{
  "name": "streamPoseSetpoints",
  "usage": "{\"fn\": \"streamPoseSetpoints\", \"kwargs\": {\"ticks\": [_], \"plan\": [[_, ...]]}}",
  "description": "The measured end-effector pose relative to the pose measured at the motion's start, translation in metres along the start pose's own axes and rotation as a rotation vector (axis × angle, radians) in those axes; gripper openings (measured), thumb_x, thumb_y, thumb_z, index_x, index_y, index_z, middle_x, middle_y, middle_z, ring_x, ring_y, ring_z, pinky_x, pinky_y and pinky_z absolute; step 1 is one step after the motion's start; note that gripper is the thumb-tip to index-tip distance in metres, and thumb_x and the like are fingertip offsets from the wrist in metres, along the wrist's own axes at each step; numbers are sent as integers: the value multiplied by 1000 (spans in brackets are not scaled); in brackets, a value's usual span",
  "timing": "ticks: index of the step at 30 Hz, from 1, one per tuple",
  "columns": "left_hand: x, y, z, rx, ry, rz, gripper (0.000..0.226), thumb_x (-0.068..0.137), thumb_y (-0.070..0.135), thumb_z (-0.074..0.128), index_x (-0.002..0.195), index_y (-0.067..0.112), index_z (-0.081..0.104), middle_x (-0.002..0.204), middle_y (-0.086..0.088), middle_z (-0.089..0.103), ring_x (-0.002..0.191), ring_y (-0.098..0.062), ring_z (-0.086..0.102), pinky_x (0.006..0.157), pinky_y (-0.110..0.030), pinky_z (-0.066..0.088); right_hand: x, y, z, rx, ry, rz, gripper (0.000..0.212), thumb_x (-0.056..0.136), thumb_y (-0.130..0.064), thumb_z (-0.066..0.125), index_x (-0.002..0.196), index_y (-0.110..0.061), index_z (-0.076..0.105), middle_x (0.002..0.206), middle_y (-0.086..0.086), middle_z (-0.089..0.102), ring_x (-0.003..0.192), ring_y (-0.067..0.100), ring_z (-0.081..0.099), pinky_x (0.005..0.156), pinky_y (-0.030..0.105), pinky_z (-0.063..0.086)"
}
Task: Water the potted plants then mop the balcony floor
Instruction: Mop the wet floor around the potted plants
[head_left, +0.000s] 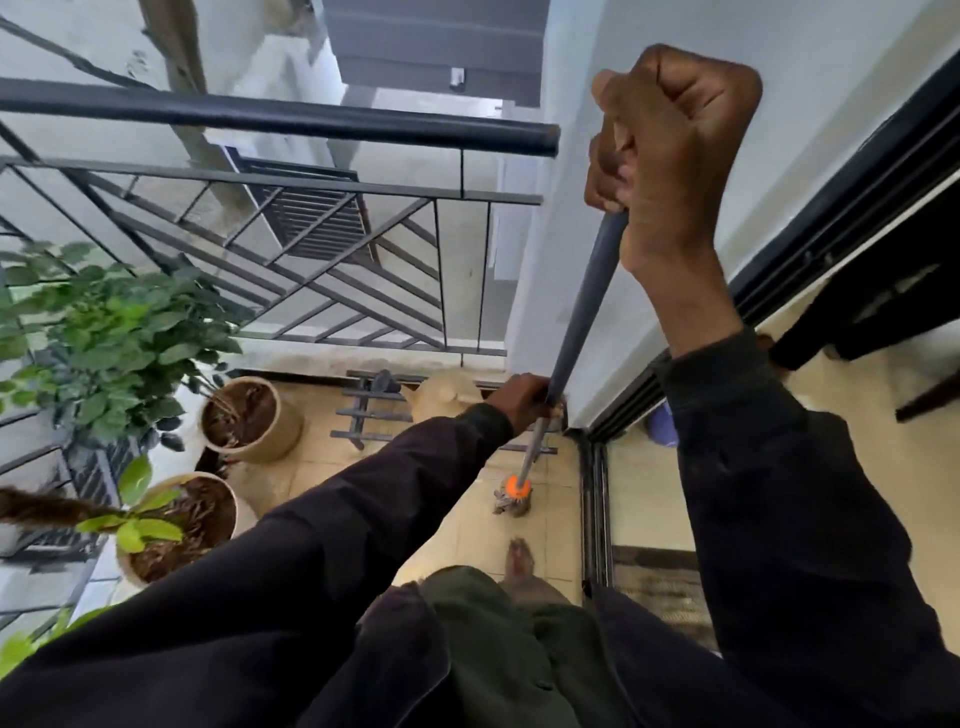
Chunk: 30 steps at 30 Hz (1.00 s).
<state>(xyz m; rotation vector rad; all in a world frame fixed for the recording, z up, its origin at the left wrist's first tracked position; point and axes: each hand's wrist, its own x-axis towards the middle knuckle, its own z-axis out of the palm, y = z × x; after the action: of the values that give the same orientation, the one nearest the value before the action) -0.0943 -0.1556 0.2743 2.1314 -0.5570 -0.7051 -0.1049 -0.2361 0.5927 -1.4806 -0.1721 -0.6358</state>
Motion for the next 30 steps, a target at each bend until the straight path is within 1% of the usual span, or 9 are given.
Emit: {"fn": "streamPoseSetpoints", "kwargs": {"ticks": [4, 10, 13, 15, 19, 22, 23, 27, 30], "plan": [[35, 35, 17, -40, -58, 4, 21, 93, 4, 69, 113, -2, 70, 111, -18, 73, 106, -30, 67, 98, -34, 50, 23, 9, -43, -26, 39, -8, 40, 92, 1, 60, 60, -21, 48, 47, -12, 34, 36, 14, 35, 50, 18, 32], [99, 70, 47, 17, -93, -92, 31, 88, 9, 77, 117, -2, 71, 115, -19, 73, 109, -31, 68, 102, -41, 51, 43, 33, -101, -75, 113, 9, 43, 88, -1, 61, 53, -22, 46, 45, -11, 31, 34, 16, 34, 52, 19, 31], [126, 80, 62, 14, -69, -146, 30, 87, 11, 79, 113, -2, 72, 112, -20, 73, 104, -33, 69, 98, -43, 54, 43, 47, -116, -81, 98, 20, 50, 84, -2, 62, 50, -35, 47, 44, -18, 32, 35, 18, 33, 55, 20, 32], [141, 84, 71, -5, -58, -182, 31, 89, 13, 77, 116, -2, 70, 113, -20, 73, 104, -35, 68, 96, -43, 55, 46, 56, -127, -105, 115, 15, 51, 82, -3, 63, 49, -38, 46, 44, -18, 31, 38, 22, 33, 52, 26, 32], [159, 87, 82, -56, -78, -174, 34, 96, 6, 65, 130, 4, 65, 125, -18, 69, 116, -30, 63, 102, -33, 46, 52, 81, -153, -167, 178, 22, 41, 79, -4, 62, 48, -24, 43, 43, 1, 31, 38, 34, 32, 43, 37, 31], [168, 84, 85, -101, -48, -132, 33, 97, 2, 60, 130, 0, 64, 128, -20, 67, 119, -32, 62, 105, -40, 47, 52, 107, -174, -166, 192, 59, 37, 80, -3, 61, 49, 3, 41, 42, 11, 33, 37, 36, 31, 42, 40, 30], [170, 83, 84, -122, -44, -127, 33, 97, 2, 61, 130, -1, 63, 129, -20, 67, 120, -33, 62, 105, -43, 48, 50, 115, -179, -173, 185, 65, 37, 81, -3, 60, 51, 6, 41, 42, 12, 33, 37, 36, 32, 42, 41, 30], [176, 89, 81, -212, -29, -160, 34, 99, 5, 61, 133, -3, 60, 135, -21, 62, 126, -29, 57, 107, -35, 41, 42, 141, -195, -203, 148, 57, 36, 82, 1, 58, 50, 5, 41, 43, 11, 34, 38, 32, 32, 42, 42, 27], [186, 93, 86, -257, -58, -200, 34, 100, 8, 61, 131, -4, 60, 134, -22, 62, 127, -31, 56, 108, -36, 41, 43, 152, -208, -201, 165, 63, 36, 83, 3, 58, 50, 4, 43, 43, 10, 35, 37, 32, 33, 41, 41, 29]]}}
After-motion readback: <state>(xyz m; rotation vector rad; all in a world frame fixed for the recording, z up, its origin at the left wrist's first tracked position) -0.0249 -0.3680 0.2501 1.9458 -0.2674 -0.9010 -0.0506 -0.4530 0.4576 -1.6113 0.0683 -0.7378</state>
